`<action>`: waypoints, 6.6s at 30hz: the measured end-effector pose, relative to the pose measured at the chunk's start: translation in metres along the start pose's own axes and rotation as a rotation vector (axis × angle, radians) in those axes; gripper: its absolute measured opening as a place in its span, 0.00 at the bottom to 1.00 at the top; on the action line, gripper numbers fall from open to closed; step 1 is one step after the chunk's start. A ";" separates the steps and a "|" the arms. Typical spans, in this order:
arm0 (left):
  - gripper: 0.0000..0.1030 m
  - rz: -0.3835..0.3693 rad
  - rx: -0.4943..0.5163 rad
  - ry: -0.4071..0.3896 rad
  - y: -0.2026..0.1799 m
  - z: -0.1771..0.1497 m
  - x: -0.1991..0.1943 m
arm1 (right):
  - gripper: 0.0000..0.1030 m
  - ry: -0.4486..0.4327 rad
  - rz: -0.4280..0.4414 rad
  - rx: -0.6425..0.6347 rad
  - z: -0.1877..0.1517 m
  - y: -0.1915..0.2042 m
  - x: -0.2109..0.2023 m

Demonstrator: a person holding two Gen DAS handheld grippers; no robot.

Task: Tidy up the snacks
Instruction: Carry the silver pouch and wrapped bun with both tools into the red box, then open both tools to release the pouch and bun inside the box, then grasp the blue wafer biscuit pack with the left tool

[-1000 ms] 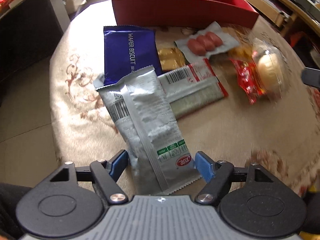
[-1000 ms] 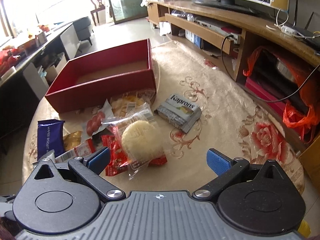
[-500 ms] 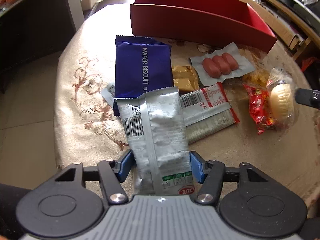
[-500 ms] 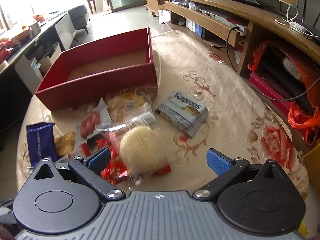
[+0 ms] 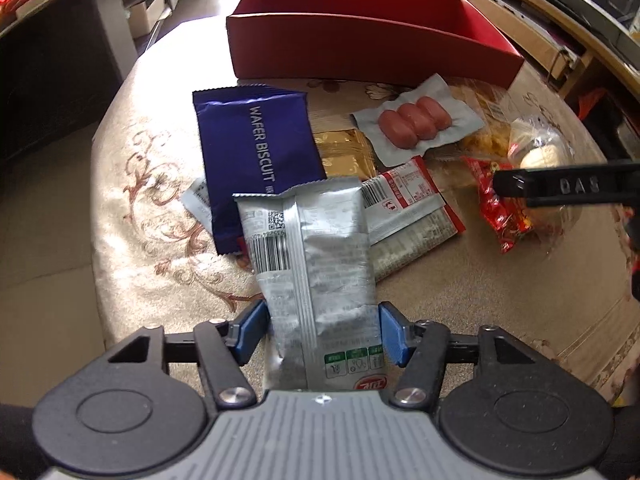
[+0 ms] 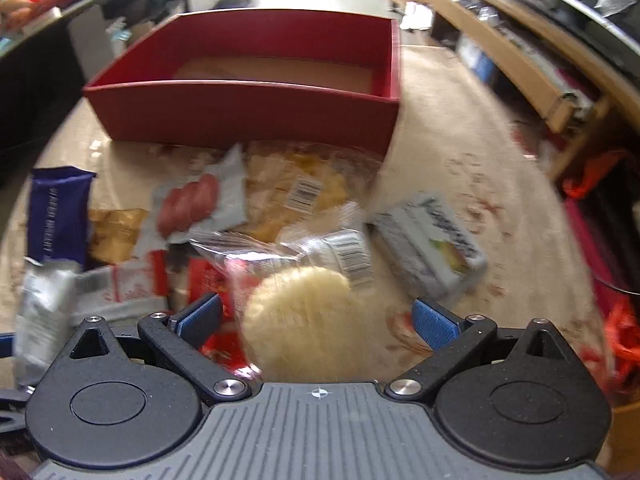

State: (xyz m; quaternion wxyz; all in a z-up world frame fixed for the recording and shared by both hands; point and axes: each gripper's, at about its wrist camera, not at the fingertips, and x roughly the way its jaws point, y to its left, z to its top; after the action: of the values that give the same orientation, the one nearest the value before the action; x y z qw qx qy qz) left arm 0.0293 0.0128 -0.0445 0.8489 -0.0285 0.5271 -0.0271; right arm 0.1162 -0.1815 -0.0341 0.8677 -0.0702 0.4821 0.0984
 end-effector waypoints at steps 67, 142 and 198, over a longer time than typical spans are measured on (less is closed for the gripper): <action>0.42 -0.030 0.013 -0.221 -0.020 0.133 -0.031 | 0.62 -0.166 0.104 0.130 0.045 -0.005 -0.053; 0.45 0.164 -0.029 -0.125 -0.006 0.246 0.102 | 0.67 -0.142 0.019 0.016 0.146 0.007 0.075; 0.70 0.034 -0.299 -0.043 0.045 0.077 0.009 | 0.84 -0.217 0.095 0.033 0.059 0.030 -0.049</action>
State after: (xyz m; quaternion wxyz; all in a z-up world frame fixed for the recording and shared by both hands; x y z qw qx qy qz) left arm 0.1033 0.0584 -0.0220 0.8466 -0.1462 0.5074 0.0667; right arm 0.1321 -0.1445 0.0380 0.9102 -0.0222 0.3896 0.1385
